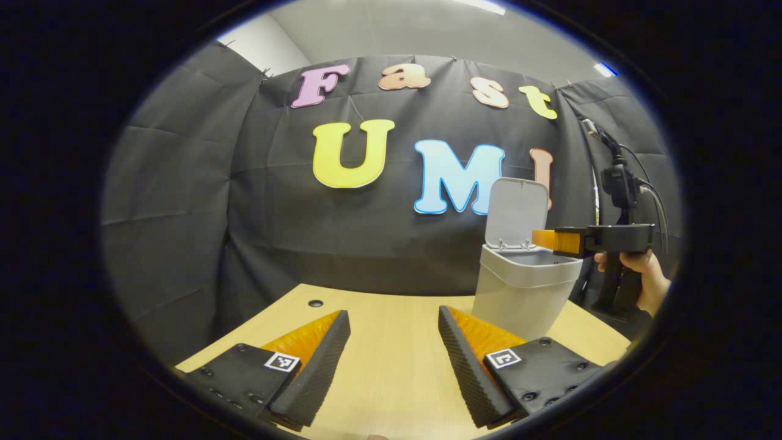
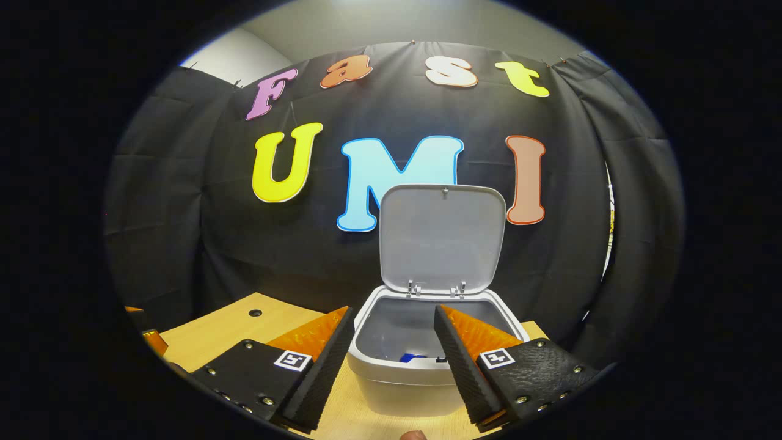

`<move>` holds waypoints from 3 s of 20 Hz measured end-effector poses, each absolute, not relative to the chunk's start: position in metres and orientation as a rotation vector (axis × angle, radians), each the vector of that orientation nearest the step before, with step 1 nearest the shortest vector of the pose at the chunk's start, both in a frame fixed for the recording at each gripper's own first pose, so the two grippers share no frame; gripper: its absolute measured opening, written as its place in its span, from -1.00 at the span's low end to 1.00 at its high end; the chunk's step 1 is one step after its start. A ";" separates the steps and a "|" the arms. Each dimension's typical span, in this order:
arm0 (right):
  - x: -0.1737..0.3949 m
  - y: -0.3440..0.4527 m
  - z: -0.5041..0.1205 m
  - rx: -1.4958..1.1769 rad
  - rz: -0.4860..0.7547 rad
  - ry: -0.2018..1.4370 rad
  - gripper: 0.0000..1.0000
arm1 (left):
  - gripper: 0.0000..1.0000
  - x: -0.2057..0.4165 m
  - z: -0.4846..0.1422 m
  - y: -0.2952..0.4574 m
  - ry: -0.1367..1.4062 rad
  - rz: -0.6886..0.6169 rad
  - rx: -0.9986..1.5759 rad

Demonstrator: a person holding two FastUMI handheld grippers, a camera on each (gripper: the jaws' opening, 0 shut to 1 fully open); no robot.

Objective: Press the lid of the desktop garbage bin to open it, pick up the crumpled paper on the desktop and throw it into the bin, then pick up the pop can on the desktop and drop it into the bin, and finally close the garbage bin lid.

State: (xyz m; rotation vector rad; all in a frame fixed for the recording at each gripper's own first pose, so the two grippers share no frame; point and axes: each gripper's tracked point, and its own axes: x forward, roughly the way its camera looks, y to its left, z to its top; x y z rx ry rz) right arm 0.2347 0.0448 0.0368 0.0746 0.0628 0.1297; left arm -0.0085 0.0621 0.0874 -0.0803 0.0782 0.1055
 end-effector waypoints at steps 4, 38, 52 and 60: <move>0.239 0.032 0.058 0.044 0.093 0.032 0.70 | 0.93 -0.008 0.088 0.062 0.072 0.099 -0.085; 0.368 -0.025 0.194 -0.009 -0.148 -0.136 0.69 | 0.92 0.014 0.090 0.089 0.023 0.131 -0.108; 0.401 -0.024 0.176 0.102 -0.081 -0.025 0.70 | 0.92 0.014 0.084 0.103 0.010 0.209 -0.181; 0.370 -0.020 0.165 0.105 -0.060 -0.028 0.62 | 0.89 0.006 0.080 0.097 0.025 0.190 -0.136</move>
